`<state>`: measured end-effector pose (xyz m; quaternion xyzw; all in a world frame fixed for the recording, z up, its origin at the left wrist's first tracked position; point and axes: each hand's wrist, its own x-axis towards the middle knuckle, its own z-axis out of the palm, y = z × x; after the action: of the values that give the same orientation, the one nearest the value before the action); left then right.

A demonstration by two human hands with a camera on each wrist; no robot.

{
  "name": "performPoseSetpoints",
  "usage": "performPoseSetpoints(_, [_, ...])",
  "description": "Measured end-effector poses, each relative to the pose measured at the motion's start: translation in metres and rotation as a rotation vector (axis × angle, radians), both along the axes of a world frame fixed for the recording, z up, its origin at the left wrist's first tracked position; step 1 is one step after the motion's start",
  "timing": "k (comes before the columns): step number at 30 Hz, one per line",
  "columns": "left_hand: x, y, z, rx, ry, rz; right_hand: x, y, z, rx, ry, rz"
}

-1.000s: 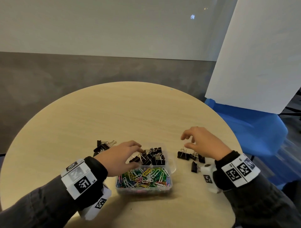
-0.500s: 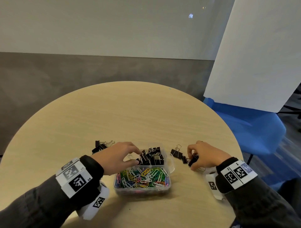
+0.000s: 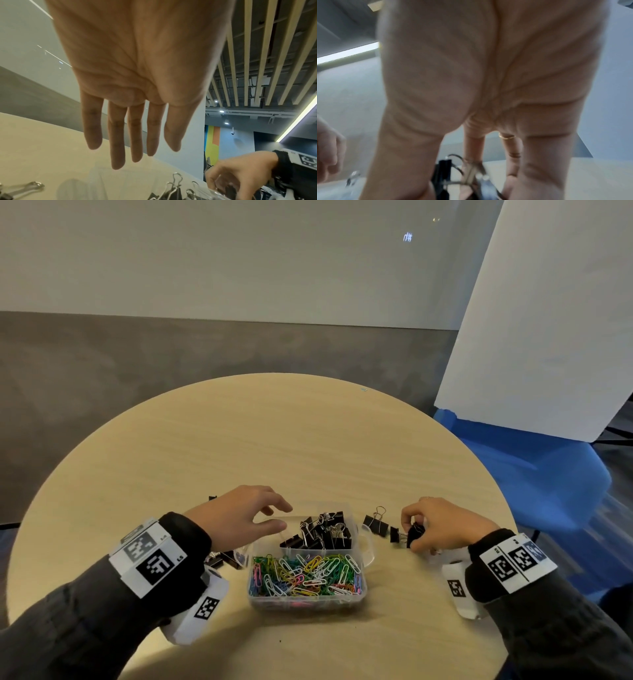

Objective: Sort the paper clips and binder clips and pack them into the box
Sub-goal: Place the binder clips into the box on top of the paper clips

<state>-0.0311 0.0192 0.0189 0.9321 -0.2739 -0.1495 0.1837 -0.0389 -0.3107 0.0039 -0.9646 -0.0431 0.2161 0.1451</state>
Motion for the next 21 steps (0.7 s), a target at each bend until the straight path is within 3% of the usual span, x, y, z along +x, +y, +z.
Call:
performPoseSetpoints(7, [0.005, 0.005, -0.003, 0.075, -0.076, 0.041, 0.019, 0.062, 0.045, 0.093, -0.155, 0.205])
performPoseSetpoints(14, [0.006, 0.006, -0.006, 0.150, -0.076, 0.034, 0.034, 0.144, 0.029, 0.113, -0.125, 0.427])
performPoseSetpoints(17, [0.006, 0.005, -0.007, 0.161, -0.072, 0.021, 0.035, 0.147, 0.022, 0.144, -0.072, 0.413])
performPoseSetpoints(21, [0.002, 0.000, -0.009, 0.149, -0.079, -0.004, 0.040, 0.107, 0.029, 0.163, -0.200, 0.281])
